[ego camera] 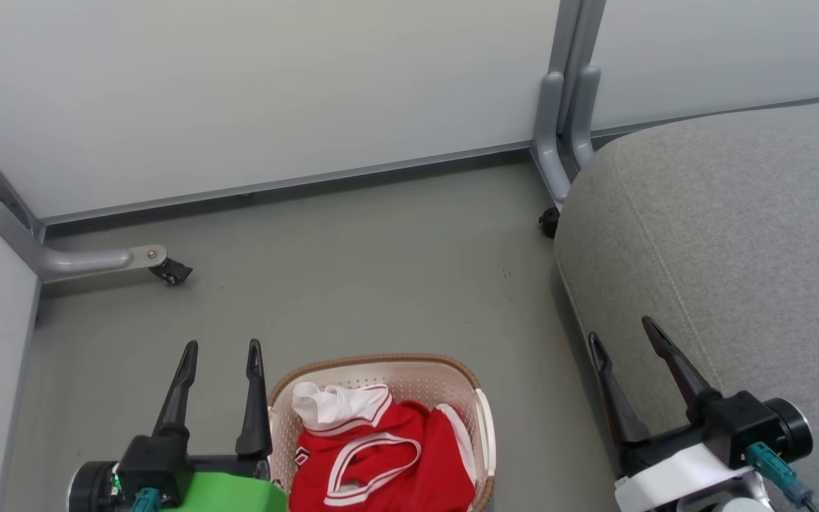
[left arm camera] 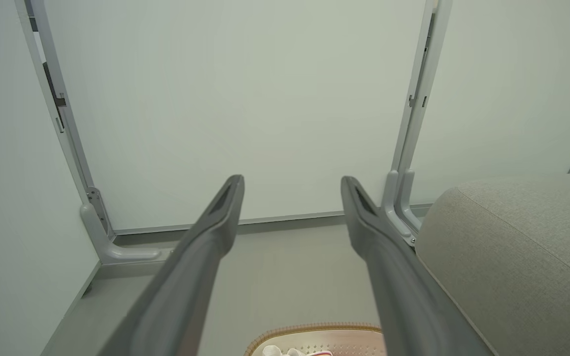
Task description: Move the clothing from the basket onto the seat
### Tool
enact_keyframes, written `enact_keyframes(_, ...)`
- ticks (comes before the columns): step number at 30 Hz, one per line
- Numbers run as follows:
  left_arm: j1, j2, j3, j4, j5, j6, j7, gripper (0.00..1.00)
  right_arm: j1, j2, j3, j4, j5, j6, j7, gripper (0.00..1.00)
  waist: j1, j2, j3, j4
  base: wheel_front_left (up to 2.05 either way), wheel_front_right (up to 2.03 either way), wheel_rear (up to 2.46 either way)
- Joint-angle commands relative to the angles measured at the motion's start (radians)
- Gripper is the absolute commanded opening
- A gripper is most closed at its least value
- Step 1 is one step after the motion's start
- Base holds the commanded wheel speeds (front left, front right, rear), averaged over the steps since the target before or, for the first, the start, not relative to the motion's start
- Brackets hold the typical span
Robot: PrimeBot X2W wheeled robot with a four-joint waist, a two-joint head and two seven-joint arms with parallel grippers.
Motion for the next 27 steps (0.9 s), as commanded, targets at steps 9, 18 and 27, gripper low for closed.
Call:
enact_keyframes(9,0.020,0.003,-0.002,-0.021,0.079,0.010,-0.018,1.00,0.025,-0.006,0.014,-0.016,-0.066,0.000,-0.019,1.00,0.0000,0.0000,-0.010,0.002,0.00,0.00,0.00)
enact_keyframes(18,0.022,0.003,-0.003,-0.022,0.081,0.008,-0.017,1.00,0.026,-0.006,0.017,-0.014,-0.065,0.000,-0.019,1.00,0.0000,0.0000,-0.016,0.000,0.00,0.00,0.00)
enact_keyframes(27,0.025,0.003,-0.010,-0.014,0.080,0.005,-0.017,1.00,0.032,-0.006,0.017,-0.014,-0.065,0.000,-0.019,1.00,0.0000,0.0000,-0.014,-0.001,0.00,0.00,0.00)
